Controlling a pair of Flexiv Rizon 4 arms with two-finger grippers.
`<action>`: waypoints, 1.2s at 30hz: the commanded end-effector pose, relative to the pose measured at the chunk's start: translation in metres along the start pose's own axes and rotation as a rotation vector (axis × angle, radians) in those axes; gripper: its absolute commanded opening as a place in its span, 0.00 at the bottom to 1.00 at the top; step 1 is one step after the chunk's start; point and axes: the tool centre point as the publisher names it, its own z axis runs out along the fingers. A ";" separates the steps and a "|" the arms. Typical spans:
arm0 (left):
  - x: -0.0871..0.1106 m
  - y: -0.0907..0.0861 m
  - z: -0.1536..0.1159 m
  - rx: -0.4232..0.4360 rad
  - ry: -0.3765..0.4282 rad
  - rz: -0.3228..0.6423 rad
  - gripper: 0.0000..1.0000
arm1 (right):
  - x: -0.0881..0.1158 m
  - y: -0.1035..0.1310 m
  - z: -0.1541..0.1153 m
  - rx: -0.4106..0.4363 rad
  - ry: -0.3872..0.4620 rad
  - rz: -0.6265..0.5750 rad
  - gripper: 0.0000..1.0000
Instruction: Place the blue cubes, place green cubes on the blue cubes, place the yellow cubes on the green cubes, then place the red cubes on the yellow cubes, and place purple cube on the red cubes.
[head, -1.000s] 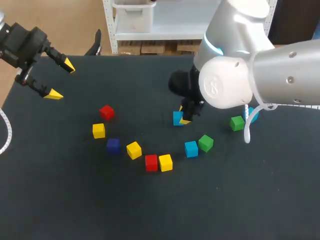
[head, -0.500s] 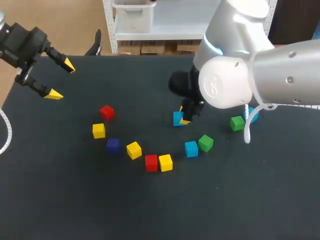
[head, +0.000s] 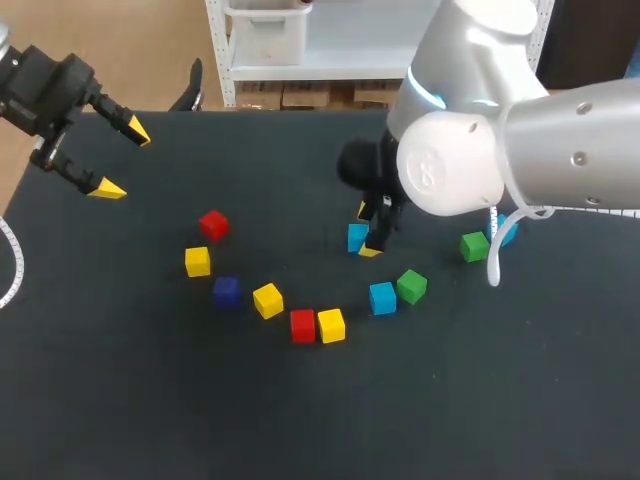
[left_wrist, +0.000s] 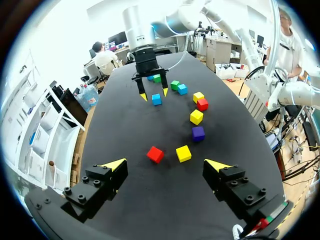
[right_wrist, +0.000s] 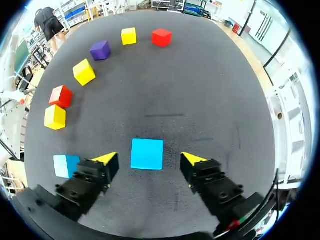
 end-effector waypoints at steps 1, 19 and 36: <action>0.001 -0.001 0.000 -0.002 -0.001 0.003 1.00 | 0.002 0.000 -0.011 0.000 -0.015 0.019 1.00; 0.001 -0.001 0.000 -0.002 -0.001 0.003 1.00 | 0.032 0.008 -0.078 0.051 -0.117 0.142 1.00; 0.001 -0.001 0.000 -0.002 -0.001 0.003 1.00 | 0.074 0.007 -0.097 0.092 -0.132 0.246 1.00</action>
